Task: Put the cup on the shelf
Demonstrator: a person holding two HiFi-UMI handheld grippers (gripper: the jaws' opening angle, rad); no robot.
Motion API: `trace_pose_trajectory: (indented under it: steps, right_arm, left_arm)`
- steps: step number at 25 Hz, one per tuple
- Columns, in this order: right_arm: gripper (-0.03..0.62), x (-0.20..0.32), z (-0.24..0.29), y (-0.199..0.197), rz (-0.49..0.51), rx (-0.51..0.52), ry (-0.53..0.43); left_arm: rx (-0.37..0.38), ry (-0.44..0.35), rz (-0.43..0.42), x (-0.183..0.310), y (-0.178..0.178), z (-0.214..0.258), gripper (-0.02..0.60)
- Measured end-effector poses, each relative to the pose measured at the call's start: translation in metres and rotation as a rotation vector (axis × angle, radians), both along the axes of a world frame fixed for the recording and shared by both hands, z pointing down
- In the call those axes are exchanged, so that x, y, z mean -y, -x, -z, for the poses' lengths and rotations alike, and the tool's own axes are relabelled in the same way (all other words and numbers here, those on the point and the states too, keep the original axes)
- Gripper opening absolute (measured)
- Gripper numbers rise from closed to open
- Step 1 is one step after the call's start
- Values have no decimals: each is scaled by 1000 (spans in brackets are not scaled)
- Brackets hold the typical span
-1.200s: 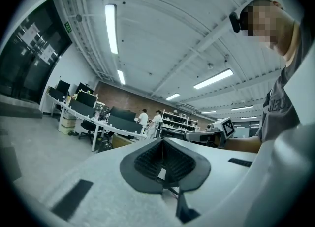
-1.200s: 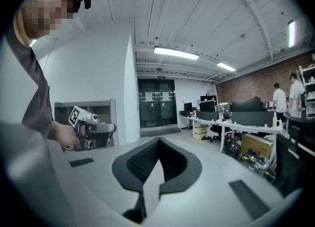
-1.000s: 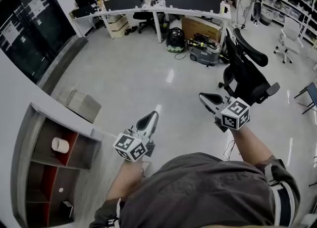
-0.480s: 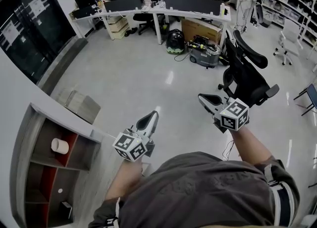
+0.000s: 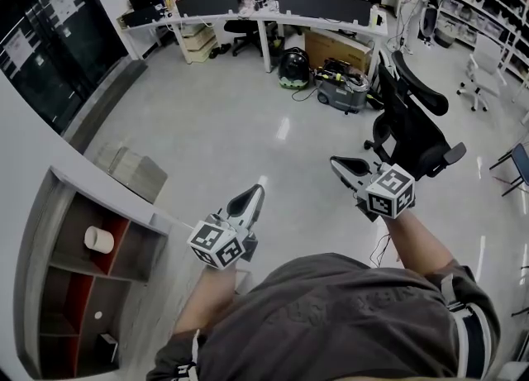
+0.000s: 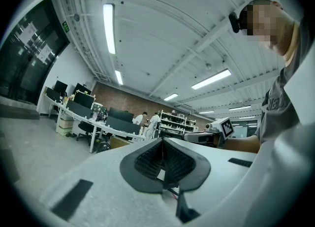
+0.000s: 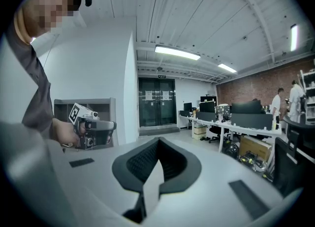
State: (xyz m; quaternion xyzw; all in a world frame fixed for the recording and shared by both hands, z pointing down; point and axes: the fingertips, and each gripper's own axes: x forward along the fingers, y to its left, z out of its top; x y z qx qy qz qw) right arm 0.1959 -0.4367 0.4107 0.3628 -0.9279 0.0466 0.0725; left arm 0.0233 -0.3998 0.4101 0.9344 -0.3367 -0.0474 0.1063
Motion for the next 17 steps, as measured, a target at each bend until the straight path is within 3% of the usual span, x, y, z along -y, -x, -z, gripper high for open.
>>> trace_pose_trajectory:
  steps: [17]
  right_arm:
    - [-11, -10, -1, 9, 18, -19, 2]
  left_arm:
    - [-5, -1, 9, -10, 7, 2, 6]
